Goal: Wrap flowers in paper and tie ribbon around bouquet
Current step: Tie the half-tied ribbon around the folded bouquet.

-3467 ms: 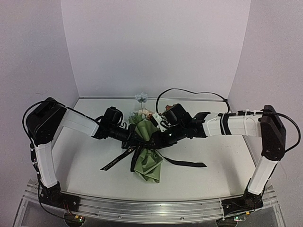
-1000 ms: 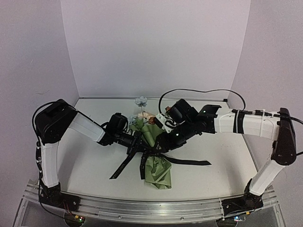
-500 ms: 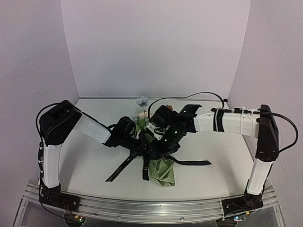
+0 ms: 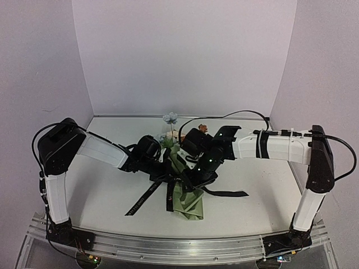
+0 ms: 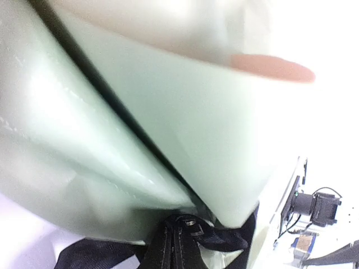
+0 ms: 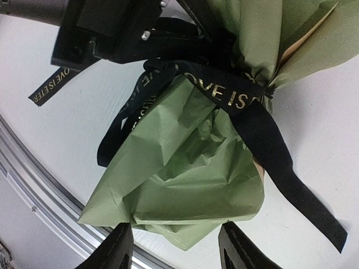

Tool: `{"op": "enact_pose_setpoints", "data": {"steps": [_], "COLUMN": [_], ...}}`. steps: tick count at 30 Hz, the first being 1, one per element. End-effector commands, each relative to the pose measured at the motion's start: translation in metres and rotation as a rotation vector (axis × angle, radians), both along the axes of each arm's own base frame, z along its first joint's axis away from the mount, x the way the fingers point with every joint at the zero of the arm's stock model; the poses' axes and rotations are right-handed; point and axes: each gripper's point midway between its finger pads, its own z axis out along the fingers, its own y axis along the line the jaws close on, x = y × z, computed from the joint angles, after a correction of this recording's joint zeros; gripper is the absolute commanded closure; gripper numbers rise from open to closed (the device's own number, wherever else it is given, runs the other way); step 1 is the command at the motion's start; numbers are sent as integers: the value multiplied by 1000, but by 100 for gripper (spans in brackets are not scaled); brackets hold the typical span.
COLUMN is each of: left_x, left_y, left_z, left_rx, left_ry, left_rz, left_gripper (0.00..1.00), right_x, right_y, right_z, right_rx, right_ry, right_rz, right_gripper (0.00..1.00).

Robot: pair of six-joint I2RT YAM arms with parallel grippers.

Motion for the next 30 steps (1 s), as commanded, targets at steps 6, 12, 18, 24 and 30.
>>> {"op": "enact_pose_setpoints", "data": {"steps": [6,12,18,24,30], "left_x": [-39,-60,-69,-70,-73], "left_y": [2,-4,-8,-10,-14], "left_z": [30,52,80,99,106], "left_rx": [-103,-228,-350,-437,-496], "left_ry": [11,66,91,143,213], "left_rz": [-186,-271,-306,-296,-298], "left_gripper": [97,97,95,94,94], "right_x": [0,2,8,13,15], "right_y": [17,42,55,68,73], "right_z": [26,34,27,10,-6], "right_rx": [184,337,395,426,443], "right_ry": [-63,-49,-25,21,45], "right_rz": [119,156,112,51,-12], "right_gripper": [53,52,52,52,52]}}
